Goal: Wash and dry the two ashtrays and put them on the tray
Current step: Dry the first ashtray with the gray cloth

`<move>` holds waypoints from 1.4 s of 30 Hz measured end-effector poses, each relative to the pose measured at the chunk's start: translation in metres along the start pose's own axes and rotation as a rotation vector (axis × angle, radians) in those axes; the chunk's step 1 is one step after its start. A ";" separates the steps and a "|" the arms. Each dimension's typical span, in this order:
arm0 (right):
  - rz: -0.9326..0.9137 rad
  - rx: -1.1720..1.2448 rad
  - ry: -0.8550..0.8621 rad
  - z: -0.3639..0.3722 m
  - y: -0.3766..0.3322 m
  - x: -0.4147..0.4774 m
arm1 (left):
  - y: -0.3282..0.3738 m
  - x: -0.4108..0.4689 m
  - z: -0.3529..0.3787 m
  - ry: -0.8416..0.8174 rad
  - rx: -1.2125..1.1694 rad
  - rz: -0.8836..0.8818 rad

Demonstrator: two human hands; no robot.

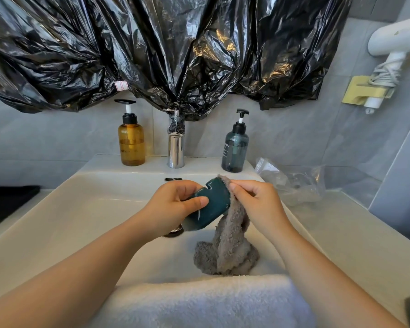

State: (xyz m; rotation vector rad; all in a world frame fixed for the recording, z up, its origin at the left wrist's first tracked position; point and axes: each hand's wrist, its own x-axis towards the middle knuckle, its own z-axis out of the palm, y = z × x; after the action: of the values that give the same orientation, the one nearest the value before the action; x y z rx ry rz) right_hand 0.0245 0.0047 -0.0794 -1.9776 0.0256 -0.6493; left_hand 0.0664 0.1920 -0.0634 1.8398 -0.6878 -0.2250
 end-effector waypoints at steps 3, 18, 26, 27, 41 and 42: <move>0.008 0.100 0.016 -0.006 0.001 -0.002 | 0.001 0.000 -0.003 0.031 -0.048 0.026; 0.197 0.327 -0.110 -0.001 0.006 0.003 | 0.000 0.000 -0.004 -0.041 -0.107 0.064; 0.181 0.189 -0.150 0.009 0.005 0.001 | 0.002 0.006 -0.002 -0.076 -0.251 -0.206; 0.178 0.180 -0.158 0.010 0.004 0.001 | 0.001 0.007 -0.001 -0.052 -0.222 -0.213; -0.080 0.019 -0.008 0.001 -0.006 -0.008 | -0.004 0.003 -0.002 -0.097 -0.029 -0.046; -0.167 -0.046 -0.015 0.004 -0.009 -0.009 | -0.004 0.002 -0.002 -0.094 -0.011 -0.028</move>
State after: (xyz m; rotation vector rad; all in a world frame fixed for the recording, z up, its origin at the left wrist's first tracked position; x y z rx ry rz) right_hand 0.0161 0.0155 -0.0773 -2.0432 -0.1356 -0.7473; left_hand 0.0704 0.1927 -0.0656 1.8382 -0.7246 -0.3346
